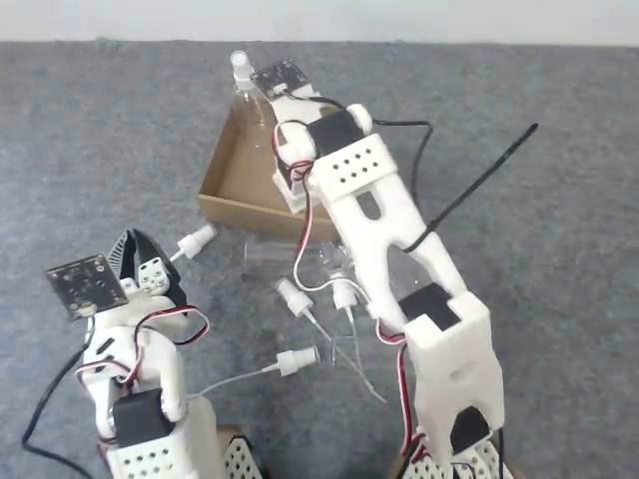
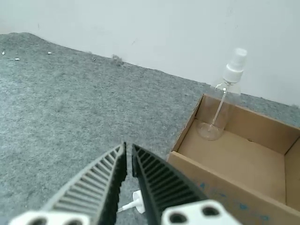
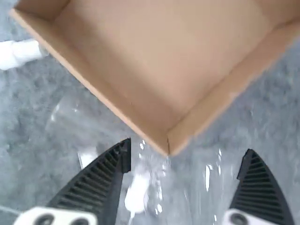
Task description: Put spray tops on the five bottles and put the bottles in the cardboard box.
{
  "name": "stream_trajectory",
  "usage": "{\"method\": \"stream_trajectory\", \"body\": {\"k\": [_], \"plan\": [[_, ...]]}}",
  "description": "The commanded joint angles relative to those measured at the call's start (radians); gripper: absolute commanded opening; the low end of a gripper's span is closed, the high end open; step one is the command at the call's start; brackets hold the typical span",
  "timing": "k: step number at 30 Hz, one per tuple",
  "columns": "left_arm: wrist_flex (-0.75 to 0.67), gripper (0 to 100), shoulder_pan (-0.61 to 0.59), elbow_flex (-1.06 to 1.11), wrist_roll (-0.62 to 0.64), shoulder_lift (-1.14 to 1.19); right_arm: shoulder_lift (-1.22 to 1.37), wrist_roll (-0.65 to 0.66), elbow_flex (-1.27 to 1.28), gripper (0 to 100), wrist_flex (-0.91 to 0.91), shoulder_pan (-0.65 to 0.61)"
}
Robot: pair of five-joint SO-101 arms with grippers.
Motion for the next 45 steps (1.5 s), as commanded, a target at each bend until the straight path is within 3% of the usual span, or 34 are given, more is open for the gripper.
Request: {"method": "stream_trajectory", "body": {"k": [1,8,16,22,34,40,45], "plan": [[-0.035,1,-0.005,-0.01,-0.009,-0.018,-0.12,-0.054,-0.066,31.0,0.067,0.044],[-0.035,1,-0.006,-0.01,-0.009,-0.018,-0.128,-0.107,-0.06,31.0,0.108,0.048],[-0.035,1,-0.006,-0.01,-0.009,-0.018,-0.007,-0.164,-0.06,30.8,-0.008,0.051],[-0.035,1,-0.006,-0.01,-0.009,-0.018,0.079,-0.16,-0.061,20.9,-0.11,0.081],[-0.035,1,-0.006,-0.01,-0.009,-0.018,0.205,-0.157,-0.064,19.1,-0.15,0.108],[-0.035,1,-0.006,-0.01,-0.009,-0.018,0.225,-0.155,-0.064,6.6,-0.142,0.119],[-0.035,1,-0.006,-0.01,-0.009,-0.018,0.226,-0.155,-0.063,3.8,-0.125,0.151]]}}
